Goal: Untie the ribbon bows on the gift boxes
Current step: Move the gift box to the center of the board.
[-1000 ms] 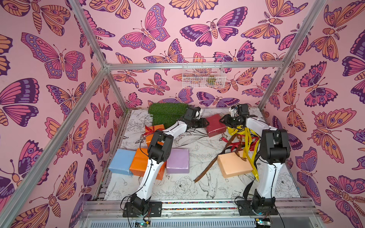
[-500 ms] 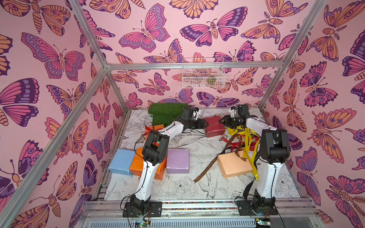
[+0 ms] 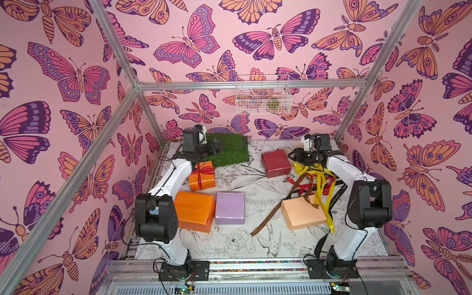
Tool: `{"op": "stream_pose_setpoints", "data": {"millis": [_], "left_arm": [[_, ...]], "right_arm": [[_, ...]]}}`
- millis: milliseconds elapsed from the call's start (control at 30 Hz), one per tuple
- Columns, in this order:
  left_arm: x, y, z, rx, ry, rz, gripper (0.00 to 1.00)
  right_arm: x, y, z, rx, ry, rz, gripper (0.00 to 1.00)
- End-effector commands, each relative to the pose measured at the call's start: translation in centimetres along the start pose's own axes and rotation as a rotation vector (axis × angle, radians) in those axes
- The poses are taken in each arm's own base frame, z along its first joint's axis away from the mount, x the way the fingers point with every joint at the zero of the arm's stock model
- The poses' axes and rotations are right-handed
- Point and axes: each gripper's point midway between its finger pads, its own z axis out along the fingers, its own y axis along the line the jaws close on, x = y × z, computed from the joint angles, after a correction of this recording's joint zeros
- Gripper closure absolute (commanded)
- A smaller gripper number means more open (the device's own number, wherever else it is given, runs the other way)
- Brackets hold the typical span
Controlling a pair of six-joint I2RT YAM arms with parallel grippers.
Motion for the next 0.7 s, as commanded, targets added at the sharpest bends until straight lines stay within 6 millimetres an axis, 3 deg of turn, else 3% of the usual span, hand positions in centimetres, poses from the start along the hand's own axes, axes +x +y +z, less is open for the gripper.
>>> {"op": "stream_pose_setpoints", "data": {"millis": [0,100,233,367,467,667], "left_arm": [[2.9,8.0,-1.6,-0.244,0.079,-0.107,0.10],[3.9,11.2,-2.1,-0.285,0.121,-0.135,0.10],[4.4,13.2,-2.1,-0.328,0.141,-0.127,0.06],[5.2,15.1,-2.1,-0.366,0.166,-0.152,0.02],[6.7,16.1,-1.4,-0.380,0.226,-0.161,0.02],[8.9,15.9,0.5,-0.305,0.306,-0.202,0.02]], "right_arm": [[1.6,3.0,0.5,-0.057,0.041,-0.057,0.46],[3.0,6.0,1.0,-0.131,0.076,-0.073,0.46],[6.2,11.4,1.9,-0.291,0.158,-0.141,0.44],[9.2,15.3,2.9,-0.376,0.241,-0.202,0.44],[10.8,16.3,3.8,-0.383,0.282,-0.224,0.44],[11.5,16.4,4.3,-0.391,0.294,-0.201,0.43]]}}
